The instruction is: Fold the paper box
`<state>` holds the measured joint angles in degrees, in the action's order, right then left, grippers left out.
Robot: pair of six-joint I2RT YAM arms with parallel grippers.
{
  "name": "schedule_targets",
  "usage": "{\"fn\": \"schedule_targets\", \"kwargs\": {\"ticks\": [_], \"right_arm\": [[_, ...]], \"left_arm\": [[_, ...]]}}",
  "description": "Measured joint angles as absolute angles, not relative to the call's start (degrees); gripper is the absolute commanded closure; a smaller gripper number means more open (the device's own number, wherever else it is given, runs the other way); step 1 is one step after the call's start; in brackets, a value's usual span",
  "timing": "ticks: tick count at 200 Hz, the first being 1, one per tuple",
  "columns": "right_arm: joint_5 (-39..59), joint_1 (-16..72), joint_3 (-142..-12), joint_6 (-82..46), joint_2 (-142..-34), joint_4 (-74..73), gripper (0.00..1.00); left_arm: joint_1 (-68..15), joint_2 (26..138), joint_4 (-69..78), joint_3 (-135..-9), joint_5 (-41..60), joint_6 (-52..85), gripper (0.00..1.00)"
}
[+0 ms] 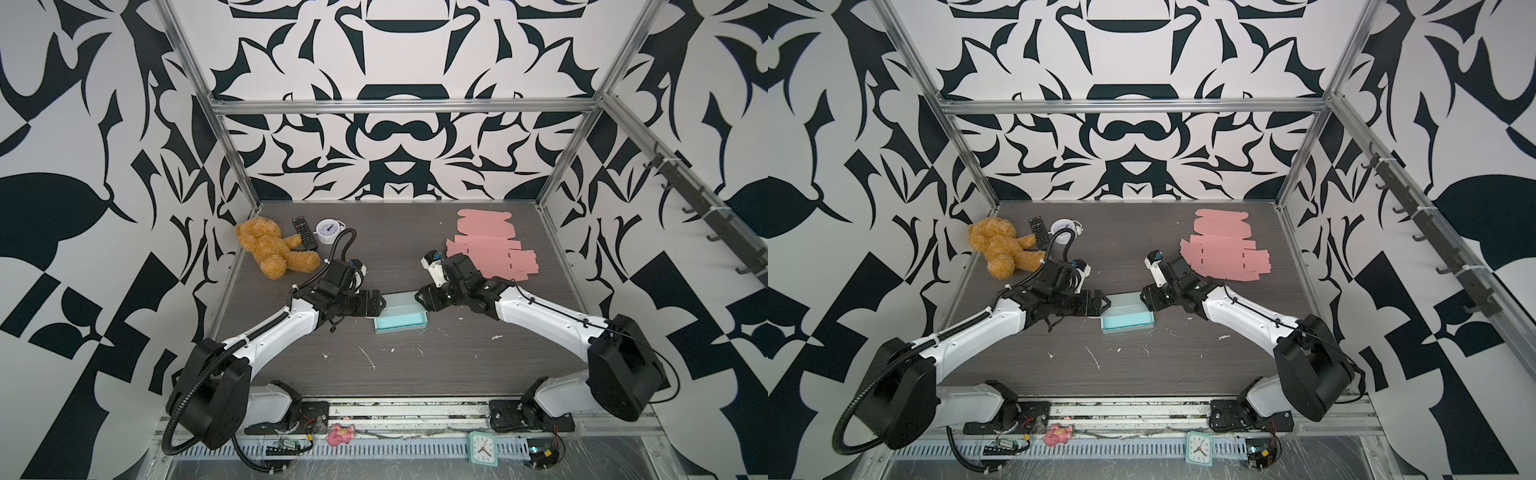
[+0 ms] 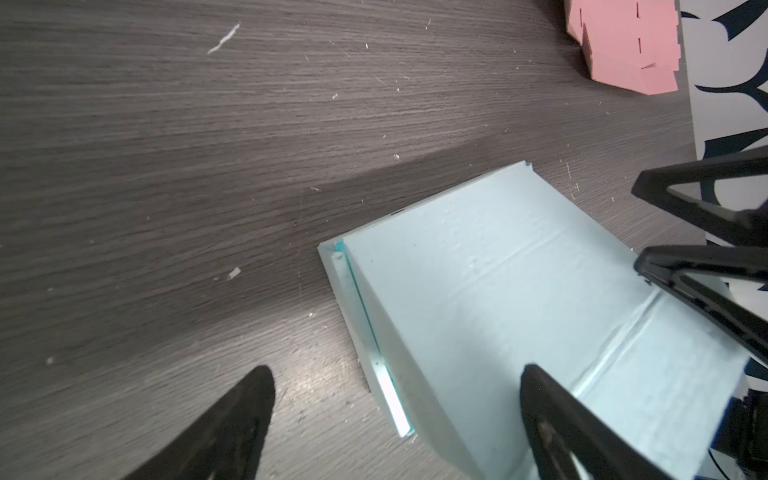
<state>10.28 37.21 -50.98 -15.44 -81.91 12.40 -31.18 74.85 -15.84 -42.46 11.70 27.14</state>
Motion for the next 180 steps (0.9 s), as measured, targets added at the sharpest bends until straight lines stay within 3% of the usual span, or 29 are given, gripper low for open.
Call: {"fn": "schedule_targets", "kwargs": {"ticks": [180], "right_arm": [[10.7,38.0,-46.7,-18.0,-82.0,10.3,0.42]], "left_arm": [[-31.5,74.8,-12.5,-37.0,13.1,29.2,0.1]]}}
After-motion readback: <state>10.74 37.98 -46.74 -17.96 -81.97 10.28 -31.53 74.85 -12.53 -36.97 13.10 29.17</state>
